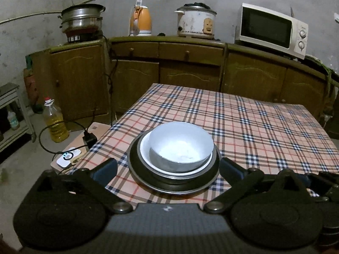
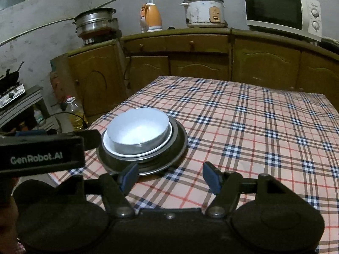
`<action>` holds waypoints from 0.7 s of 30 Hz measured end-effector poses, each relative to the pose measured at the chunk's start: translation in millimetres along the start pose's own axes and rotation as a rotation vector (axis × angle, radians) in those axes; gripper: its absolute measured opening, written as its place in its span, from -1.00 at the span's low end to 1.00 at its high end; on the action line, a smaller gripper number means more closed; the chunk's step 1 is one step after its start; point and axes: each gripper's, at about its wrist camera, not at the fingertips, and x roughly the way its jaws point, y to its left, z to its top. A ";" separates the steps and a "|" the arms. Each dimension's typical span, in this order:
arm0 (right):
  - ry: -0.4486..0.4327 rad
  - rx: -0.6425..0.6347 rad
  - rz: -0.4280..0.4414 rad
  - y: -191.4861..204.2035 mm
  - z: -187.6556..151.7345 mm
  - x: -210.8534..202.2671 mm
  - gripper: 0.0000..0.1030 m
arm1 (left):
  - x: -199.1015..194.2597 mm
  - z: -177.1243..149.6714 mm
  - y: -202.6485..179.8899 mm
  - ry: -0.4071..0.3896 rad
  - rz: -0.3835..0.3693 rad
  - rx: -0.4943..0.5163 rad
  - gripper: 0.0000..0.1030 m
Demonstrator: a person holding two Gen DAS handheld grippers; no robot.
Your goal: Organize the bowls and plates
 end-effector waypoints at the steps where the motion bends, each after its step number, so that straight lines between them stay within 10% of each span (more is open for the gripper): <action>1: 0.001 0.000 0.001 -0.3 0.1 0.4 0.55 | -0.9 -0.5 -0.3 -0.001 -0.001 -0.001 1.00; 21: 0.006 -0.010 0.007 2.9 -0.5 2.6 0.55 | -3.6 -4.1 -2.4 -0.014 -0.005 0.002 1.00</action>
